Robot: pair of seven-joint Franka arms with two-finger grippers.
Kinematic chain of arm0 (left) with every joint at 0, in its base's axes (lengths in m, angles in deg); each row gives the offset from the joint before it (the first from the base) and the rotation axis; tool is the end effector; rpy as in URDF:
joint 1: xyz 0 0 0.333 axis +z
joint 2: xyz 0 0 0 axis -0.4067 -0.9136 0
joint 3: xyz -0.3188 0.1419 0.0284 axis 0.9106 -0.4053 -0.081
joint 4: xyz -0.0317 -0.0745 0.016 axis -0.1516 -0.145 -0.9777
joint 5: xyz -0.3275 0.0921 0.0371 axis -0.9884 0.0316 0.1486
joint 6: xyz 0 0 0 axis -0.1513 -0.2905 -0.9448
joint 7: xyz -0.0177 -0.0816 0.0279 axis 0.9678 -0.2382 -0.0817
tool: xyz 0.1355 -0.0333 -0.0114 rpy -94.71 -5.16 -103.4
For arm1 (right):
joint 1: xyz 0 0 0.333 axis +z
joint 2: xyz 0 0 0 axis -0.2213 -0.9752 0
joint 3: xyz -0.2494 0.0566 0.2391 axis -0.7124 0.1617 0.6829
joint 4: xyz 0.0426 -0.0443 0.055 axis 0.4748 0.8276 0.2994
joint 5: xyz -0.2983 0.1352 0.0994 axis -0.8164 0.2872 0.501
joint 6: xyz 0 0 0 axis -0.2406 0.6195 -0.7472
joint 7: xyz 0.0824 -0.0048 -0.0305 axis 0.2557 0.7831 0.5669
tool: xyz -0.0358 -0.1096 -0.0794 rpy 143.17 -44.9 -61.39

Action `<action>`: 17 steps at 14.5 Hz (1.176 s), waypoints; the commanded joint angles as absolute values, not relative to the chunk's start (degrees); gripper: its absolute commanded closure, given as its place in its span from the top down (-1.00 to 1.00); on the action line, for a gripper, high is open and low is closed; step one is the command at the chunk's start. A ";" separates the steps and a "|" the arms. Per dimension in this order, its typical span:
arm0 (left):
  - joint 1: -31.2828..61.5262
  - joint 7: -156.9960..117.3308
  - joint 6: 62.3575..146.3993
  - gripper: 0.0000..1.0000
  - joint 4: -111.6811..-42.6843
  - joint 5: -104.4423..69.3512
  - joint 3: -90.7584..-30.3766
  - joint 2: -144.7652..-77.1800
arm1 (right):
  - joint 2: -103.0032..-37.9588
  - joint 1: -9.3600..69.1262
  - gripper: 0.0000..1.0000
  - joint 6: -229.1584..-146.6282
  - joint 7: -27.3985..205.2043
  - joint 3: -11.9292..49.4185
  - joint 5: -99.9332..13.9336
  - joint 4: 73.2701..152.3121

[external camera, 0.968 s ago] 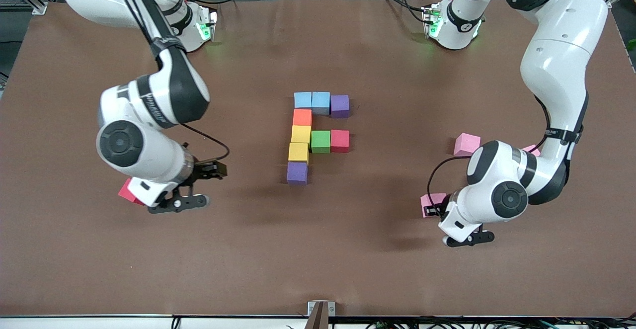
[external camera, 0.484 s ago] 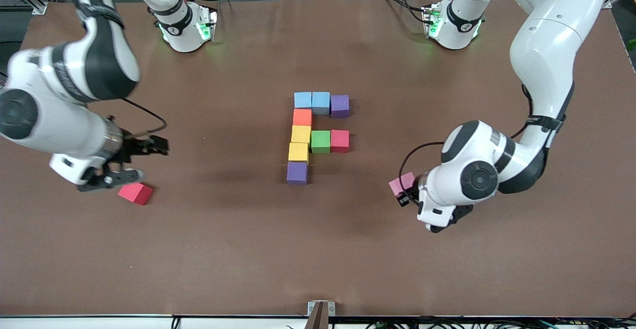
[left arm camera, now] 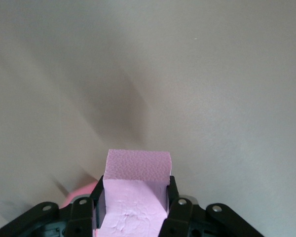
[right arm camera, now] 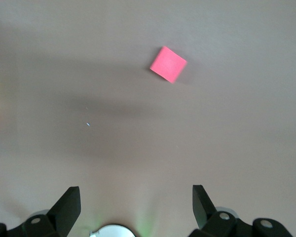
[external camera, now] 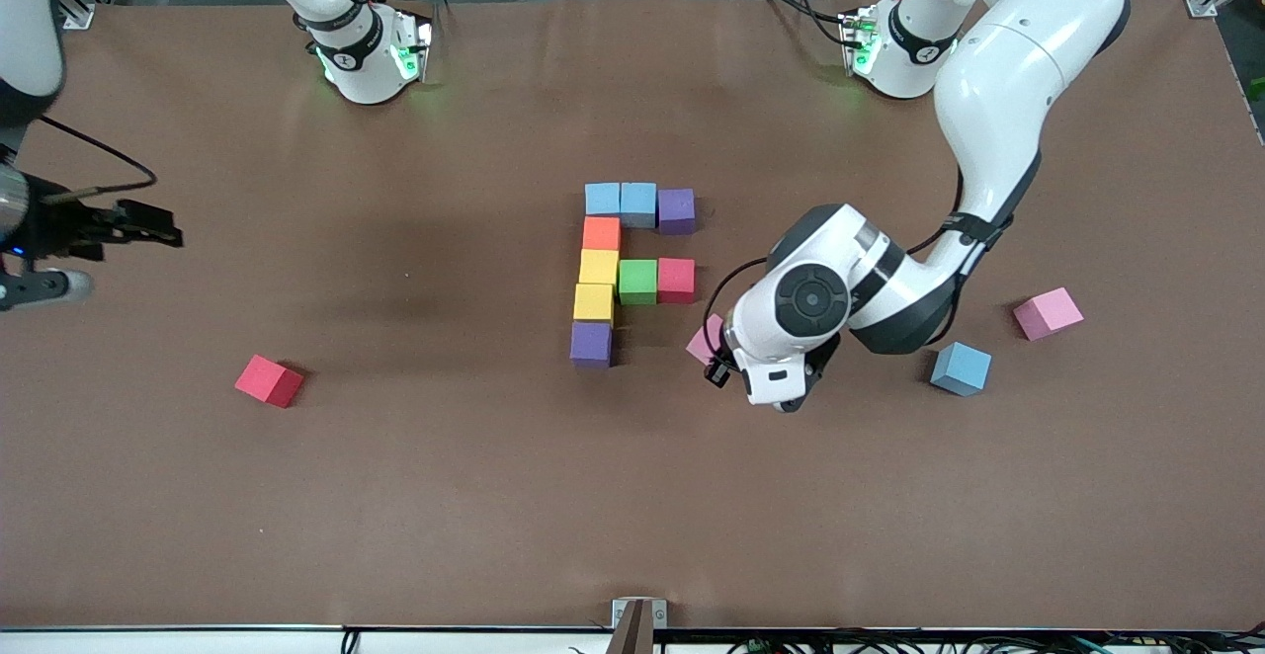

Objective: Arrange 11 blocks into digit 3
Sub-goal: 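Carry the light pink block beside the purple block with the left gripper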

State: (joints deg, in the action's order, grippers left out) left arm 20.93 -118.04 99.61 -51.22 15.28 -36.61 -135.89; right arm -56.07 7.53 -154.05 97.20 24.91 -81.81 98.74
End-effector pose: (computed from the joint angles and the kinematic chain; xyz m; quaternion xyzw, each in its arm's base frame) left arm 0.6163 -0.3617 0.3115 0.8566 0.5094 -0.0780 0.0241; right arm 0.5280 -0.0474 0.5702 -0.9912 -0.0756 0.1085 0.0015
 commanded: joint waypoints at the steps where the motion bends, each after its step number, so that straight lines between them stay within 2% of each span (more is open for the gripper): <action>1: 19.26 -130.24 102.08 -0.40 -51.03 17.37 -37.67 -136.59 | -56.33 6.11 1.00 -151.03 97.58 25.95 -83.97 94.64; 8: 11.52 -146.96 103.23 -0.40 -50.86 17.37 -43.64 -136.50 | -57.12 5.23 1.00 -150.14 97.06 26.13 -83.28 89.01; 17: 6.86 -158.66 103.32 -0.40 -50.86 21.77 -44.70 -137.20 | -57.30 7.95 1.00 -151.29 94.07 26.48 -82.31 89.44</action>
State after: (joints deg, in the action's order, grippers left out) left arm 8.03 -156.77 103.11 -51.23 20.53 -43.91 -136.79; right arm -56.91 7.41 -151.64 95.30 26.31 -82.53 90.24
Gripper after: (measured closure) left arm 0.511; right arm 0.000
